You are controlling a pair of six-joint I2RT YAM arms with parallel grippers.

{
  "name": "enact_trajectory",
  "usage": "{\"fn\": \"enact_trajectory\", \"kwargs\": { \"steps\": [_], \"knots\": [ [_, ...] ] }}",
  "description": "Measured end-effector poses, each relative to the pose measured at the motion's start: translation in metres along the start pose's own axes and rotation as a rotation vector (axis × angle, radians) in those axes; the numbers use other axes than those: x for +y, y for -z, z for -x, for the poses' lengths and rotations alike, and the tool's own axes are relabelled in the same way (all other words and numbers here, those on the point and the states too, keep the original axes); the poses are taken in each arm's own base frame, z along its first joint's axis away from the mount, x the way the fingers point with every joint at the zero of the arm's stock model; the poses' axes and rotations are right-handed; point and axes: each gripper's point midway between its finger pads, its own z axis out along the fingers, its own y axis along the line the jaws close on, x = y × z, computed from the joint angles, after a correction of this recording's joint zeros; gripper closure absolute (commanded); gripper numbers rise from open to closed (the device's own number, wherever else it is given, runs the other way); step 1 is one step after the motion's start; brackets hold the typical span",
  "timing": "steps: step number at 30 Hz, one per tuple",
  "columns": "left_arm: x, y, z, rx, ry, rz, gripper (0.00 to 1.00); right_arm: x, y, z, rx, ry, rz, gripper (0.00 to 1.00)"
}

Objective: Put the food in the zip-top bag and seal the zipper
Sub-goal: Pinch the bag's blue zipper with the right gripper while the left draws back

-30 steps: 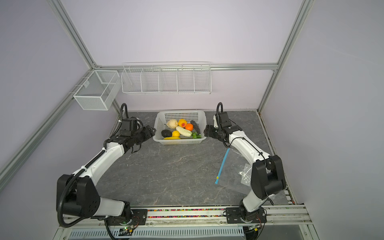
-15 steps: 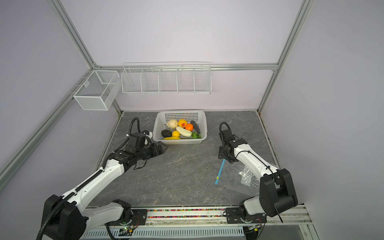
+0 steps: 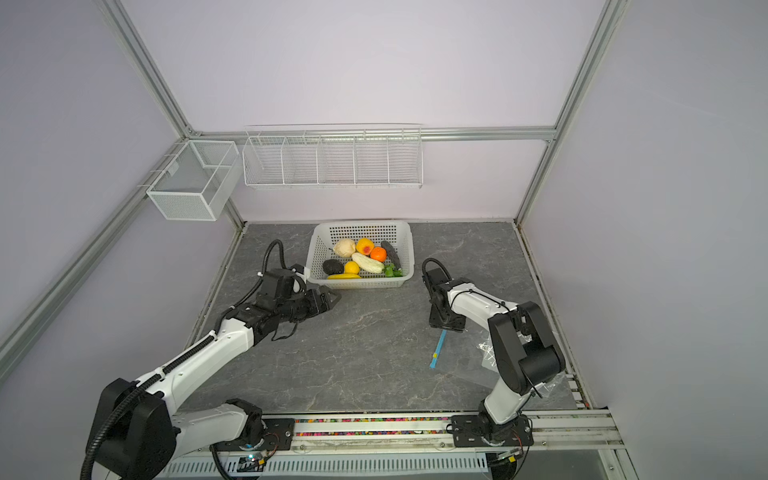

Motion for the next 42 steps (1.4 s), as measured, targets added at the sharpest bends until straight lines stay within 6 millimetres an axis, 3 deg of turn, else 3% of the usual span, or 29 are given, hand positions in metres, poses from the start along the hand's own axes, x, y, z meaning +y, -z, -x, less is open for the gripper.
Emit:
{"fn": "enact_trajectory", "kwargs": {
  "steps": [12, 19, 33, 42],
  "knots": [
    [0.007, -0.01, -0.005, 0.021, 0.015, 0.009, 0.1, 0.006, -0.006, 0.002, -0.019, -0.044, 0.02, 0.82],
    [0.011, -0.017, -0.007, 0.041, 0.025, 0.026, 0.1, 0.011, -0.006, 0.002, -0.019, -0.046, 0.047, 0.94],
    [0.002, -0.022, 0.006, 0.029, 0.017, 0.016, 0.1, 0.026, 0.0, -0.002, -0.004, -0.019, 0.167, 0.94],
    [0.001, -0.024, 0.007, 0.03, 0.017, 0.005, 0.1, 0.053, 0.038, -0.017, -0.051, 0.092, 0.362, 0.94]
  ]
}}
